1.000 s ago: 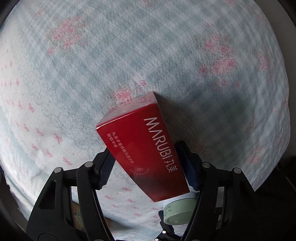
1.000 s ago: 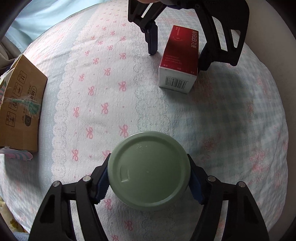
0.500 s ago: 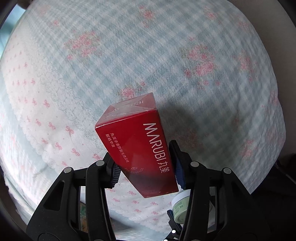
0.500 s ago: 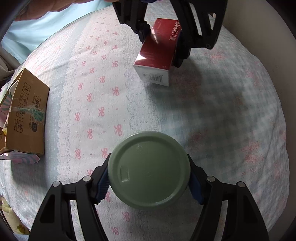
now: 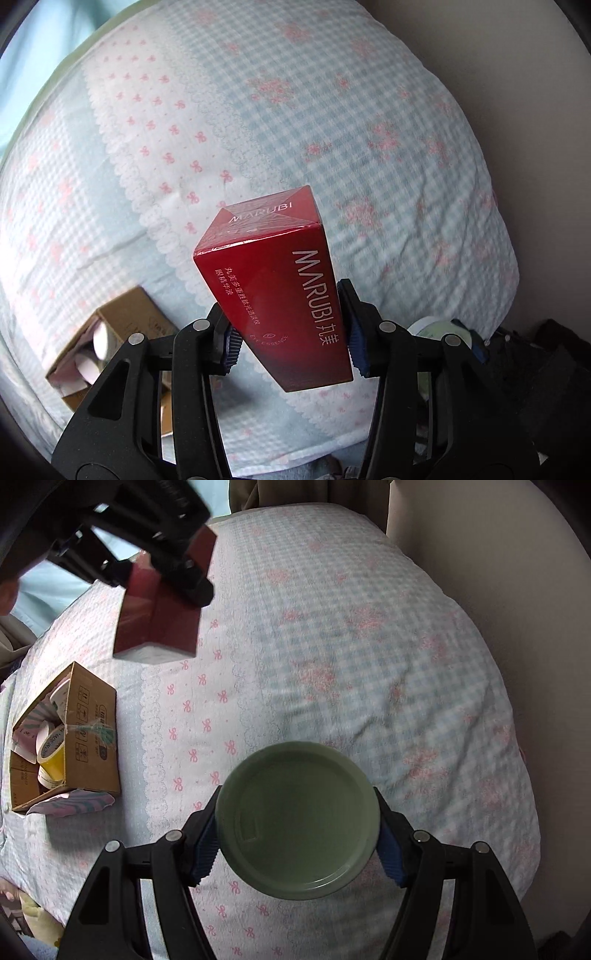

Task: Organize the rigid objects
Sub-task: 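Carry red box and green jar into the box and release both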

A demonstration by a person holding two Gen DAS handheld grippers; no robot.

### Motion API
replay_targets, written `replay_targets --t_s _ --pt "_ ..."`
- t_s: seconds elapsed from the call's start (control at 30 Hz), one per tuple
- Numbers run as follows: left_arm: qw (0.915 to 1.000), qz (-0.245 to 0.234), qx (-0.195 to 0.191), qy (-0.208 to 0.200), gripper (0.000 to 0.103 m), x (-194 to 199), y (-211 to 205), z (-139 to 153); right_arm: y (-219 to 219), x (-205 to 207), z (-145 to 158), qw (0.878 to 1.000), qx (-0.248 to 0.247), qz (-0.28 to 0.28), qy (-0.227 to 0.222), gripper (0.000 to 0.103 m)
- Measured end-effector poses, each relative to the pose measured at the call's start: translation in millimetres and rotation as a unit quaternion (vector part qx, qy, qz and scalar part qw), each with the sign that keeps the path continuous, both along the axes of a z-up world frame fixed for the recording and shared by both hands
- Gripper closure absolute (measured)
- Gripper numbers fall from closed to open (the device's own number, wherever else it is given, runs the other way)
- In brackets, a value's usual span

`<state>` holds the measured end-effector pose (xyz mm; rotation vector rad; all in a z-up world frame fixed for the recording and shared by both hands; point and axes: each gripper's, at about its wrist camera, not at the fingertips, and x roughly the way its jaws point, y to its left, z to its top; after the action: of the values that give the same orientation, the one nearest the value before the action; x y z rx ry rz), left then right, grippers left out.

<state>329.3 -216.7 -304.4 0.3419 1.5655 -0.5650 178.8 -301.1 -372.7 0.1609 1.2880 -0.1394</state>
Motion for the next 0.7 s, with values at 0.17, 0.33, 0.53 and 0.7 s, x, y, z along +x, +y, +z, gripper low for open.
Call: replay_targets --t_s 0.17,0.33,0.53,0.7 --pt "0.9983 0.037 -0.038 -0.026 0.061 -11 76 54 17 6 51 1.0 -0.015 0.011 -0.017 0.036" --pt "0.9909 0.092 -0.076 -0.061 0.061 -18 159 103 44 12 106 0.999 -0.022 0.003 -0.033 0.036" --pt "0.9782 0.163 -0.096 -0.086 0.061 -31 256 133 91 23 148 0.999 0.014 0.005 -0.052 0.036" --pt "0.9683 0.211 -0.094 -0.094 0.062 -42 338 133 140 34 162 0.997 0.047 0.019 -0.061 0.036"
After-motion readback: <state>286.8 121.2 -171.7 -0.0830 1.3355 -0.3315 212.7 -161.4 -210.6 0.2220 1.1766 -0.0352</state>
